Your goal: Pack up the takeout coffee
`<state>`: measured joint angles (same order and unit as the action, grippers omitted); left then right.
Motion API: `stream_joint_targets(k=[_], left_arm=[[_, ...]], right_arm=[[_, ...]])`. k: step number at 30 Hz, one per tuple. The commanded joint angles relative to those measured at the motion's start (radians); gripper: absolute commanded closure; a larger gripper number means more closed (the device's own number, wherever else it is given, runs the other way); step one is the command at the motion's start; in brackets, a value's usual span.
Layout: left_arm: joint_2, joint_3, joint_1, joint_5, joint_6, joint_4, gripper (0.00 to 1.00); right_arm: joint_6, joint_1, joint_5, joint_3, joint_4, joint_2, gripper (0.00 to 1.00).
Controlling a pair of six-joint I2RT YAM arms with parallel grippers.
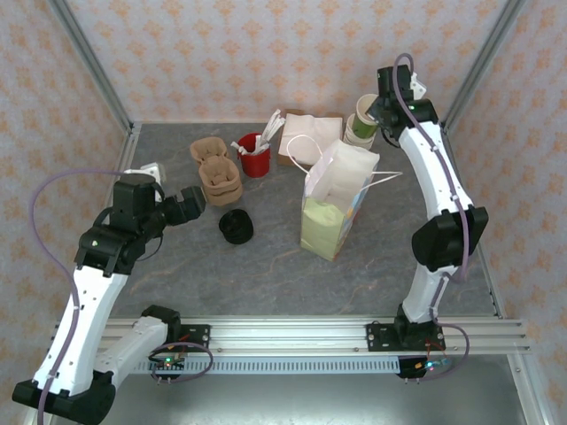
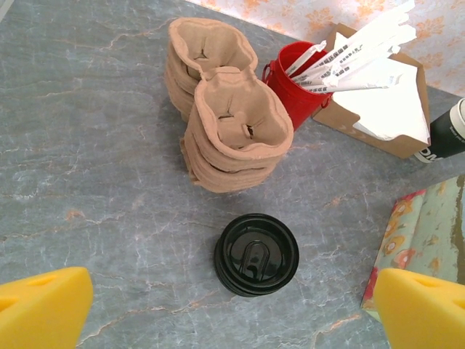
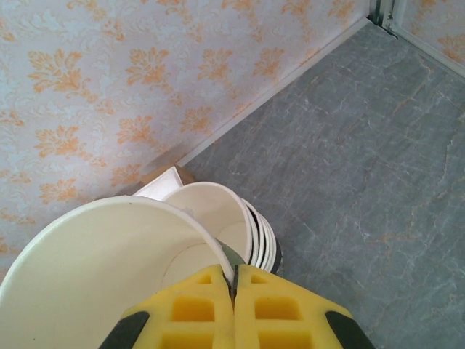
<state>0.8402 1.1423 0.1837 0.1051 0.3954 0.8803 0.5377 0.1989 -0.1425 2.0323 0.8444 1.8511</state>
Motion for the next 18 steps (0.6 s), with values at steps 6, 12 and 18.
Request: stream_joint_targets(k=[6,12,18], left_arm=[[-0.064,-0.041,0.006,0.03,0.015,0.04,0.0],[-0.103,-0.069,0.006,0.05,0.019,0.031,0.0],[-0.13,-0.118,0.006,0.083,0.029,0.01,0.0]], right_arm=[[0.012,0.009,-0.06,-0.11,-0.045,-0.201,1.0],[-0.031,0.009,-0.102,-0.16,0.019,-0.358,1.0],[-0.078,0.009,-0.127,-0.265,0.17,-0.563,1.0]])
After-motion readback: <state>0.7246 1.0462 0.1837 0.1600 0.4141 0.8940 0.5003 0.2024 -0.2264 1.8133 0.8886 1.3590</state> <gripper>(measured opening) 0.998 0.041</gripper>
